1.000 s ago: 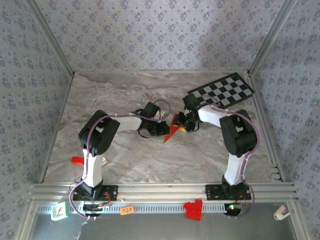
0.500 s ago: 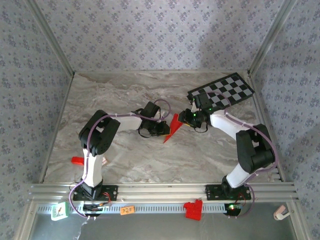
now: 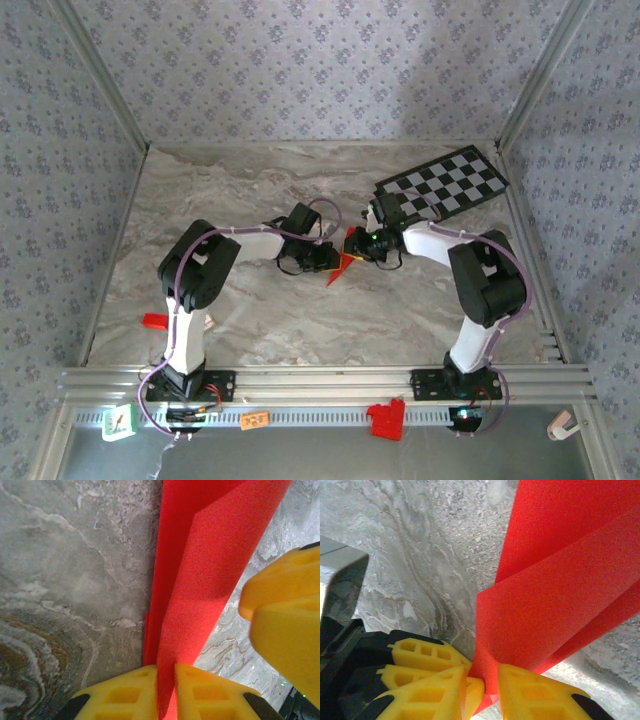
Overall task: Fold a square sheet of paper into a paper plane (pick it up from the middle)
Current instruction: Fold the wing for the fifth time at the center of the table.
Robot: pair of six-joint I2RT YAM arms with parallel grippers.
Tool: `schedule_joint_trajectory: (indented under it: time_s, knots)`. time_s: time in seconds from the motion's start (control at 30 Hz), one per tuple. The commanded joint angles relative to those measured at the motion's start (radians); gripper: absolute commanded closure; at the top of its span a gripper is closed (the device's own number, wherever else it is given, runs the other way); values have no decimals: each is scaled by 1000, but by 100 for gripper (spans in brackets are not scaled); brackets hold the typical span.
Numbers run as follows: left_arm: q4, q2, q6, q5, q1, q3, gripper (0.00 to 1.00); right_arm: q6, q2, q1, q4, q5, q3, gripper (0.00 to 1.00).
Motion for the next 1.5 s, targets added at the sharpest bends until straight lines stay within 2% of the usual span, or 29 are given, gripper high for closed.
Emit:
schedule_joint_trajectory:
  time_s: [0.0, 0.43, 1.23, 1.47]
  knots:
    - [-87, 61, 4, -33, -8, -14, 83, -18, 24, 4, -4, 6, 23, 75]
    - [-97, 68, 2, -41, -7, -12, 83, -13, 51, 2, -40, 80, 20, 75]
    - [-115, 60, 2, -48, -8, -4, 84, 12, 102, -2, -65, 94, 32, 75]
    - [-135, -52, -3, -68, -1, -1, 81, 3, 123, -1, -130, 124, 58, 75]
